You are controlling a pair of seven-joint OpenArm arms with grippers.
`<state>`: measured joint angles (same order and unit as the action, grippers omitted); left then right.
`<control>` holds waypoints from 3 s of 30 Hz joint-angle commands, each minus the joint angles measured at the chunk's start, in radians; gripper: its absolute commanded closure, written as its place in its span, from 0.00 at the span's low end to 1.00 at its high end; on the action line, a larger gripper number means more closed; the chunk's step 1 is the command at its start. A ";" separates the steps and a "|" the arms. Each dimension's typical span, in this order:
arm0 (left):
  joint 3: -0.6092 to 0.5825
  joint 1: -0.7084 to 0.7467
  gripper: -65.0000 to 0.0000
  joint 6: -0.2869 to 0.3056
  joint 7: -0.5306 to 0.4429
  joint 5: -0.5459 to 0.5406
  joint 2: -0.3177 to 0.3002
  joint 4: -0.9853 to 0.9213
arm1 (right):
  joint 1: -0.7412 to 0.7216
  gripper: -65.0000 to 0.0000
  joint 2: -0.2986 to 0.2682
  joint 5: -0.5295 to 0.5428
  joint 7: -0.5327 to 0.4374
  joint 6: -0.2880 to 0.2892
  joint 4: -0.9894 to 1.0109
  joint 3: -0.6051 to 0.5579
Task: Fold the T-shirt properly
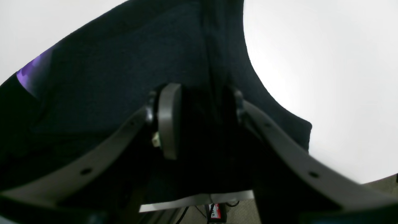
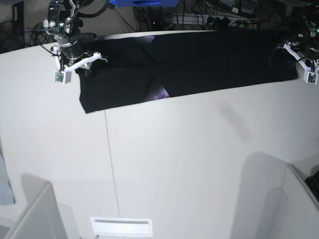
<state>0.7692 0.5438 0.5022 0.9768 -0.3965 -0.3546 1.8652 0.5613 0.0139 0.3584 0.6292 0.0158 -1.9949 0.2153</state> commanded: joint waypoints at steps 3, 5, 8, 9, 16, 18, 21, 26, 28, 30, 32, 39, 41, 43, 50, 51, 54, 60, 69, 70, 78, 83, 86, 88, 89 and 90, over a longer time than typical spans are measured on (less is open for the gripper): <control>0.013 0.006 0.23 0.000 -0.012 -0.006 -0.013 0.015 | -0.001 0.67 -0.009 0.000 -0.039 0.003 -0.020 0.003; 0.013 0.005 0.34 0.000 -0.014 -0.006 0.010 0.015 | 0.006 0.67 -0.009 0.000 -0.099 0.005 -0.020 0.002; 0.013 0.000 0.76 0.000 -0.014 0.000 0.039 0.015 | 0.015 0.67 -0.009 0.000 -0.145 0.008 -0.020 -0.009; 0.008 0.000 0.94 0.000 -0.014 0.000 0.047 0.012 | 0.015 0.70 -0.009 0.000 -0.147 0.013 -0.022 -0.011; -0.034 -0.018 1.00 -0.006 -0.055 0.001 0.076 -0.069 | -0.025 1.00 -0.024 0.000 -0.098 0.158 -0.014 -0.070; -0.063 -0.021 1.00 -0.006 -0.117 0.026 0.078 -0.129 | -0.039 1.00 -0.024 0.000 -0.067 0.158 0.007 -0.073; -0.116 -0.038 1.00 -0.006 -0.187 0.127 0.081 -0.221 | -0.076 1.00 -0.024 0.000 -0.035 0.158 0.076 -0.072; -0.139 -0.115 1.00 -0.006 -0.224 0.264 0.127 -0.309 | -0.139 1.00 -0.027 -0.002 -0.035 0.158 0.231 -0.070; -0.141 -0.150 1.00 -0.006 -0.224 0.293 0.137 -0.330 | -0.169 1.00 -0.029 -0.002 -0.035 0.158 0.282 -0.063; -0.144 -0.196 1.00 -0.006 -0.221 0.319 0.147 -0.342 | -0.203 1.00 -0.029 -0.002 -0.035 0.158 0.322 -0.027; -0.179 -0.245 1.00 -0.006 -0.215 0.351 0.148 -0.365 | -0.240 1.00 -0.030 -0.002 -0.035 0.158 0.355 0.000; -0.247 -0.400 1.00 -0.006 -0.216 0.426 0.150 -0.445 | -0.360 1.00 -0.062 -0.003 -0.027 0.158 0.432 0.043; -0.248 -0.423 1.00 -0.006 -0.213 0.428 0.150 -0.439 | -0.378 1.00 -0.067 -0.002 -0.027 0.158 0.431 0.046; -0.242 -0.433 1.00 -0.006 -0.177 0.420 0.148 -0.422 | -0.381 1.00 -0.067 -0.002 -0.027 0.158 0.414 0.045; -0.236 -0.480 1.00 -0.006 -0.095 0.419 0.148 -0.289 | -0.380 1.00 -0.058 0.000 -0.027 0.160 0.316 0.042; -0.236 -0.482 1.00 -0.006 -0.075 0.417 0.148 -0.255 | -0.380 1.00 -0.058 0.000 -0.027 0.160 0.306 0.042; -0.230 -0.486 1.00 -0.003 -0.014 0.417 0.150 -0.151 | -0.375 1.00 -0.058 0.000 -0.027 0.160 0.268 0.042; -0.090 -0.479 1.00 0.014 0.014 0.416 0.168 -0.014 | -0.349 1.00 -0.056 0.003 -0.027 0.163 0.205 0.042; 0.192 -0.433 0.78 0.196 0.011 0.374 0.187 -0.029 | -0.317 1.00 -0.038 0.004 -0.027 0.166 0.181 0.042; 0.223 -0.428 0.66 0.196 0.011 0.337 0.187 -0.032 | -0.315 1.00 -0.038 0.004 -0.027 0.166 0.181 0.040; 0.275 -0.359 0.00 0.196 0.008 0.052 0.156 -0.227 | -0.300 1.00 -0.039 0.004 -0.027 0.166 0.179 -0.034; 0.275 -0.374 0.02 0.196 0.006 0.043 0.156 -0.283 | -0.292 1.00 -0.038 0.004 -0.027 0.166 0.182 -0.106; 0.275 -0.396 0.02 0.196 0.006 0.049 0.156 -0.283 | -0.291 1.00 -0.038 0.004 -0.027 0.164 0.182 -0.142; 0.275 -0.400 0.02 0.196 0.006 0.043 0.156 -0.283 | -0.291 1.00 -0.038 0.004 -0.027 0.163 0.182 -0.161; 0.275 -0.402 0.02 0.196 0.008 0.043 0.156 -0.273 | -0.286 1.00 -0.038 0.004 -0.029 0.163 0.182 -0.170; 0.275 -0.402 0.02 0.196 0.009 0.041 0.156 -0.266 | -0.283 1.00 -0.038 0.004 -0.030 0.161 0.181 -0.175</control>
<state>1.0397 0.1440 0.6964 1.0000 -0.3450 -0.1799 1.5776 0.2798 -0.0196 0.3576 0.6216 0.1761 -1.7939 0.0422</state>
